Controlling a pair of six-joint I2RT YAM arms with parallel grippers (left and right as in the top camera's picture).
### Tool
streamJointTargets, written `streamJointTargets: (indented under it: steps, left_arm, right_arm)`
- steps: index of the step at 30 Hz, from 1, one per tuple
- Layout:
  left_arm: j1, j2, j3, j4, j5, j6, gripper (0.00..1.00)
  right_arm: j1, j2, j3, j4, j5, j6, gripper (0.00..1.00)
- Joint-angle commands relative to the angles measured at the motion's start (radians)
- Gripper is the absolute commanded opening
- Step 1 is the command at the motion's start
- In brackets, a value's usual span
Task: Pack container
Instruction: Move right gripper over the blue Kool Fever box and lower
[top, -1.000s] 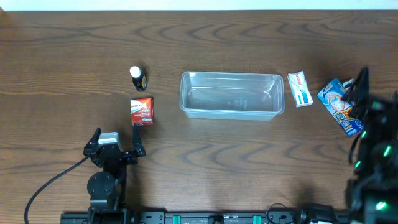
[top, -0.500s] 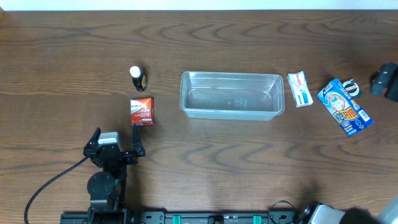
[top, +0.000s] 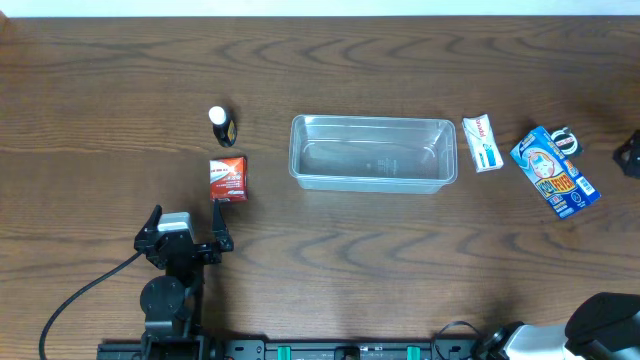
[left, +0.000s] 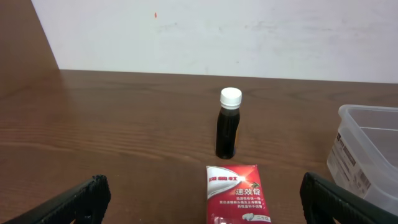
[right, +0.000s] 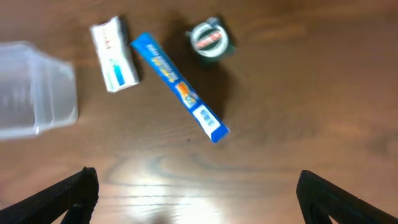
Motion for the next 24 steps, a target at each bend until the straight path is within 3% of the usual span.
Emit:
streamJointTargets:
  steps: [1,11,24]
  left_arm:
    - [0.0,0.001,-0.033,-0.015,-0.019,0.014,0.98]
    - [0.0,0.001,-0.033,-0.015,-0.019,0.014,0.98]
    - [0.0,0.001,-0.033,-0.015,-0.019,0.014,0.98]
  right_arm:
    - [-0.001,0.037,0.021,0.007,-0.055,-0.229,0.99]
    - [0.0,0.14,0.02,-0.043,-0.017,-0.194,0.99]
    - [-0.001,0.33,0.02,-0.019,0.06,-0.272,0.99]
